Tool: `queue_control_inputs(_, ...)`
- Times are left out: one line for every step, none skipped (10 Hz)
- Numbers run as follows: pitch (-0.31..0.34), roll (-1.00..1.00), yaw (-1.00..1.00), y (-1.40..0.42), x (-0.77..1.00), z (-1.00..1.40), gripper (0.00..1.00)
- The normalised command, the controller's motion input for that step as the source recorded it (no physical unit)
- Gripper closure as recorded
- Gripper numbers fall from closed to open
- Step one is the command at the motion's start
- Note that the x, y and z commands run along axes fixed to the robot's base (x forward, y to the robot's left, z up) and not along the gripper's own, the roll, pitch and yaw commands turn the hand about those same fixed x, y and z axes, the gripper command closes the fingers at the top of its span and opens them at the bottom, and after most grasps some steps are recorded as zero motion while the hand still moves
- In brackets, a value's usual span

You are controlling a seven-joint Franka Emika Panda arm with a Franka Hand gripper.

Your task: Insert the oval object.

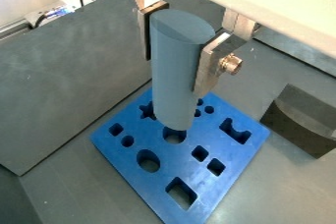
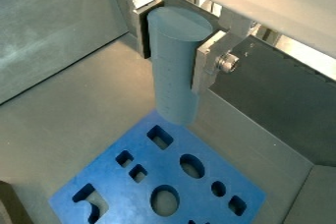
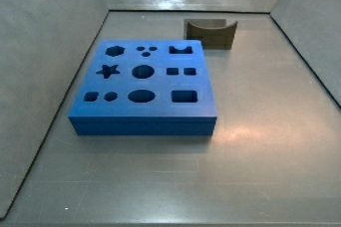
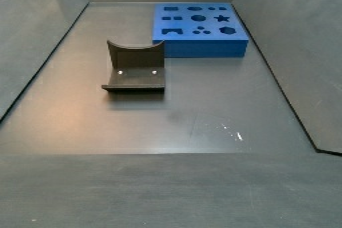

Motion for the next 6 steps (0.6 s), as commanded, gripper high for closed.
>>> queue_control_inputs(-0.107, 0.00, 0.00, 0.00, -0.27, -1.00, 1.00)
queue_control_inputs(-0.014, 0.02, 0.00, 0.00, -0.25, -1.00, 1.00)
queue_control_inputs(-0.021, 0.04, 0.00, 0.00, -0.21, -1.00, 1.00)
queue_control_inputs(-0.089, 0.07, 0.00, 0.00, -0.10, -1.00, 1.00)
queue_control_inputs(-0.171, 0.08, 0.00, 0.00, -0.15, -0.94, 1.00)
queue_control_inputs(-0.184, 0.10, 0.00, 0.00, -0.18, -0.90, 1.00)
